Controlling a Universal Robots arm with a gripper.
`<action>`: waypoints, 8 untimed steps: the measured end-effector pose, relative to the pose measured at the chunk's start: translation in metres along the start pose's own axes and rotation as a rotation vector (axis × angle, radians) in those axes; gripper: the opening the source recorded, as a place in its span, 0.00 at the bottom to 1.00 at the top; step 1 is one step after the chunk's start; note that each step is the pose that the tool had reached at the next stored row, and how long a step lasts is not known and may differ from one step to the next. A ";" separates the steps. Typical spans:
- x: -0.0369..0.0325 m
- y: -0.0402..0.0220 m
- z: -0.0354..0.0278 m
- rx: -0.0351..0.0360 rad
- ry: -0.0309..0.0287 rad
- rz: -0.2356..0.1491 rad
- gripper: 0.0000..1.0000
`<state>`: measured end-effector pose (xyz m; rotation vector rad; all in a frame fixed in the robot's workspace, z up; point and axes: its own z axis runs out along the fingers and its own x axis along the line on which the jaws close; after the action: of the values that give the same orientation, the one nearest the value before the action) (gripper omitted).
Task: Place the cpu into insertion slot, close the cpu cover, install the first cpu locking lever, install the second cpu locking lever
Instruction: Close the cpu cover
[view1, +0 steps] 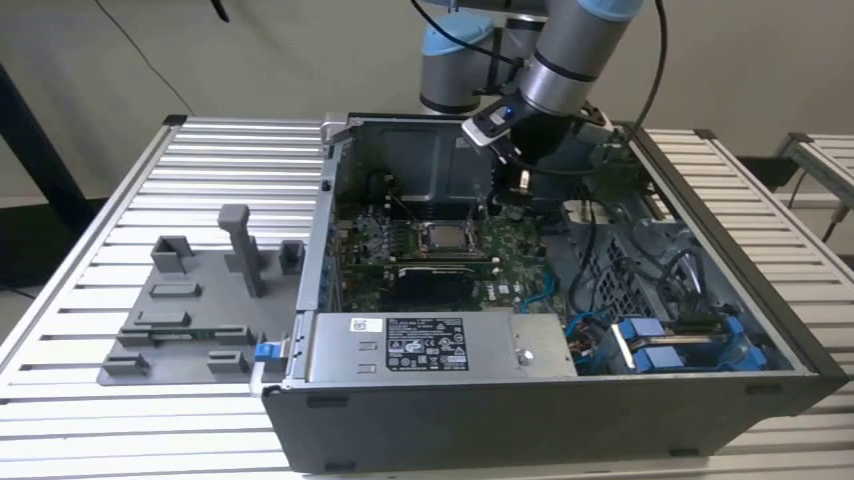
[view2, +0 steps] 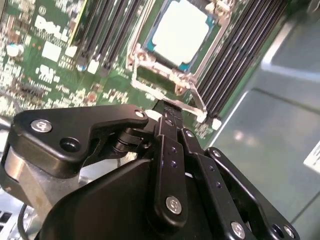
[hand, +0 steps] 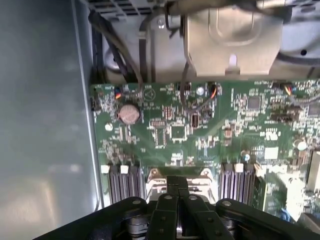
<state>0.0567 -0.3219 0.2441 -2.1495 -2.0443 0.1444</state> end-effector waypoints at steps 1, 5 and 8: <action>-0.0001 -0.0026 0.0005 0.0000 -0.0001 0.000 0.11; -0.0007 -0.0119 0.0023 0.0005 0.0000 0.000 0.11; -0.0009 -0.0171 0.0033 0.0016 0.0001 0.001 0.11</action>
<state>0.0393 -0.3219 0.2441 -2.1493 -2.0427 0.1460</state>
